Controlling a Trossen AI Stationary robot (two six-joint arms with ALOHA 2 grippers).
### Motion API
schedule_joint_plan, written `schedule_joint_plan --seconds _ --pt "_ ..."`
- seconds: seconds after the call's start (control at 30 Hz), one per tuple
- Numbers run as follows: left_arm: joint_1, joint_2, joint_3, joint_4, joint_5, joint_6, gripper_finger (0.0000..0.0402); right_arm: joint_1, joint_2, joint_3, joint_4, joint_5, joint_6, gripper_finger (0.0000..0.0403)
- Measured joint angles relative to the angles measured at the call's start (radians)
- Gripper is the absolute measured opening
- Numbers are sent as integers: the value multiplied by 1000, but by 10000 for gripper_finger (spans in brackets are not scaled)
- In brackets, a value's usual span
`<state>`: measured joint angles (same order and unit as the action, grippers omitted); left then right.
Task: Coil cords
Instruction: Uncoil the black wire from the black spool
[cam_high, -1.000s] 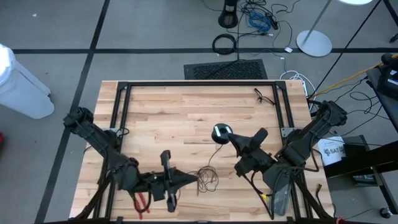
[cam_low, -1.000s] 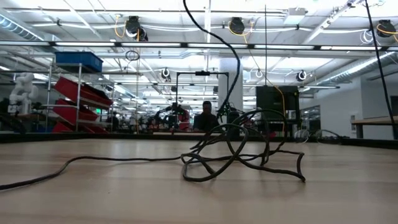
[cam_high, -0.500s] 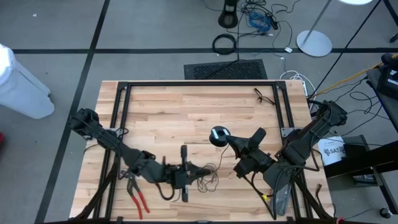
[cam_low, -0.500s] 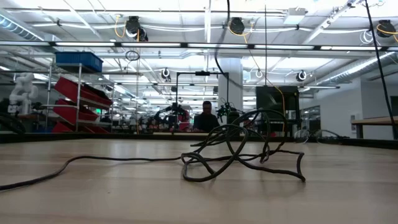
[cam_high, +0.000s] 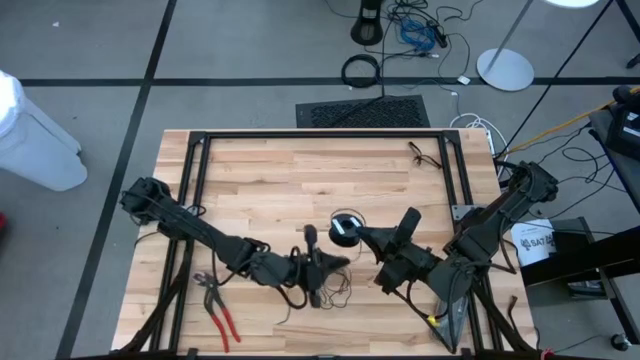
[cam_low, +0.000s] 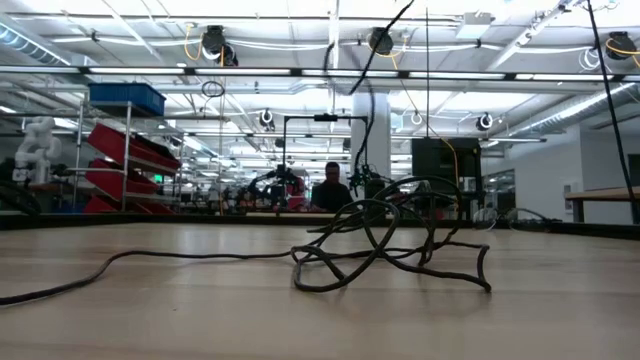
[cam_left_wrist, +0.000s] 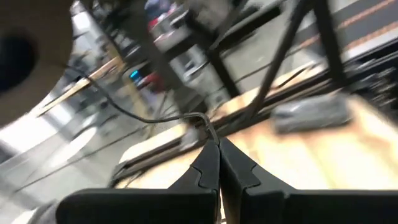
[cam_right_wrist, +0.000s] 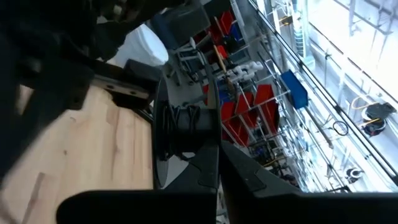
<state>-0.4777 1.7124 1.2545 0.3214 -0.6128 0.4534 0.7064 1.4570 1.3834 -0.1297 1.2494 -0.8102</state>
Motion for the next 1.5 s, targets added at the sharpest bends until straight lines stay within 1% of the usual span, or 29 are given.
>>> schedule_joint_plan --seconds 0.13,0.23,0.53,0.63,0.8,0.87,0.93,1.1,1.27,1.5 --pt "-11 -25 0 -62 -159 27 0 13 0 0 0 2 -12 0" --pt "-21 -42 0 -128 -251 27 0 26 0 0 0 4 -13 0" --pt "-51 -108 0 -249 -431 26 0 43 -6 0 59 1 -23 0" --pt "-64 -135 0 -301 -512 23 0 47 -12 0 59 8 -17 0" --pt "-101 -170 0 -362 -744 23 0 48 -16 0 58 21 -6 0" --pt "-122 -190 0 -372 -818 23 0 48 -18 0 59 45 -2 0" --pt "-145 -209 0 -376 -871 23 0 48 -18 0 58 66 -2 0" --pt "-212 -266 0 -375 -951 24 0 48 -21 0 52 122 11 0" --pt "-289 -319 0 -359 -956 23 0 48 -26 0 49 194 17 0" --pt "-383 -371 0 -316 -958 22 0 46 -29 0 46 194 30 0"
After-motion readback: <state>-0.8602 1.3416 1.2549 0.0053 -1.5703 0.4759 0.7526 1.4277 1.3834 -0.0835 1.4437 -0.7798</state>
